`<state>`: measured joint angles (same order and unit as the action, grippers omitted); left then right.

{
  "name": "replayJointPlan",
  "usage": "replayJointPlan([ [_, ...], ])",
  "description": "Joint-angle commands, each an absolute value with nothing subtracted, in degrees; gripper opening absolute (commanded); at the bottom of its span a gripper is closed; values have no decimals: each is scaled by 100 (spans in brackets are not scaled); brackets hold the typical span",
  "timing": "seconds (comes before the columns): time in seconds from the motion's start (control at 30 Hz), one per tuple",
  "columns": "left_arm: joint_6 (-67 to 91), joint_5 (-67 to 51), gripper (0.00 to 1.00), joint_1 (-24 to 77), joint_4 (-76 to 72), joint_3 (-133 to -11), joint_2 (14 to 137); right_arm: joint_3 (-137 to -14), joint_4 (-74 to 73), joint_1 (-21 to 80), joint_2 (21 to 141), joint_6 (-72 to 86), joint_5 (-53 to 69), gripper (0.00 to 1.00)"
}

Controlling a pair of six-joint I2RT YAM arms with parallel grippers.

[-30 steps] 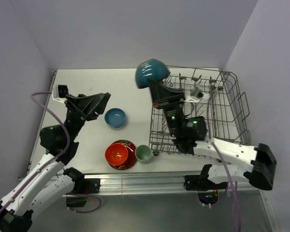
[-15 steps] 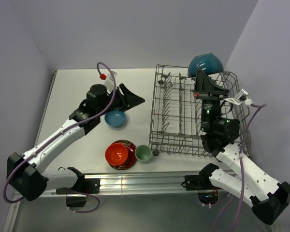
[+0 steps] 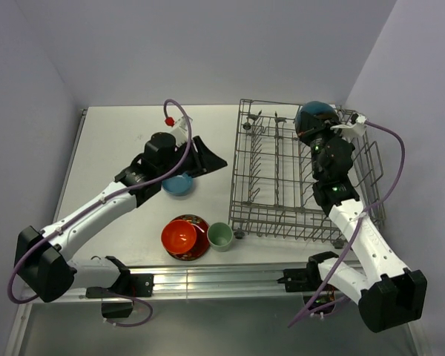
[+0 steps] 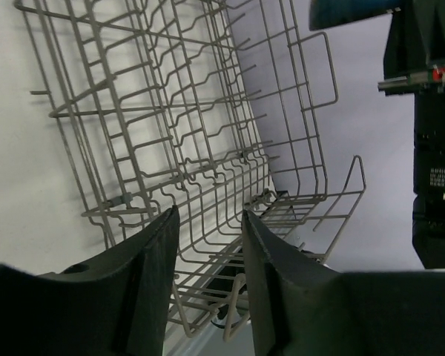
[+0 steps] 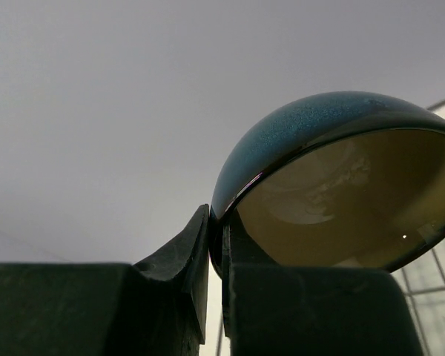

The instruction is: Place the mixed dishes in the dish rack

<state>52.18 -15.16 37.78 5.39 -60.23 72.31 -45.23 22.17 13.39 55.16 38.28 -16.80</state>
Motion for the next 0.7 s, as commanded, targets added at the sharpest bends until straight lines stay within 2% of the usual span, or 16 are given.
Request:
replayJointPlan([
  [0.0, 5168, -1626, 43, 4016, 97, -6029, 7356, -5212, 2339, 1125, 5493, 3911, -1345, 0],
  [0.33, 5300, -1600, 31, 4333, -272, -5880, 7567, -5238, 2013, 519, 5923, 3630, -888, 0],
  [0.6, 5405, -1643, 13, 4368, -439, -5695, 7488, -5028, 2144, 325, 6187, 3604, -844, 0],
  [0.67, 5423, -1661, 6, 4403, -501, -5643, 7453, -5027, 2153, 325, 6249, 3595, -853, 0],
])
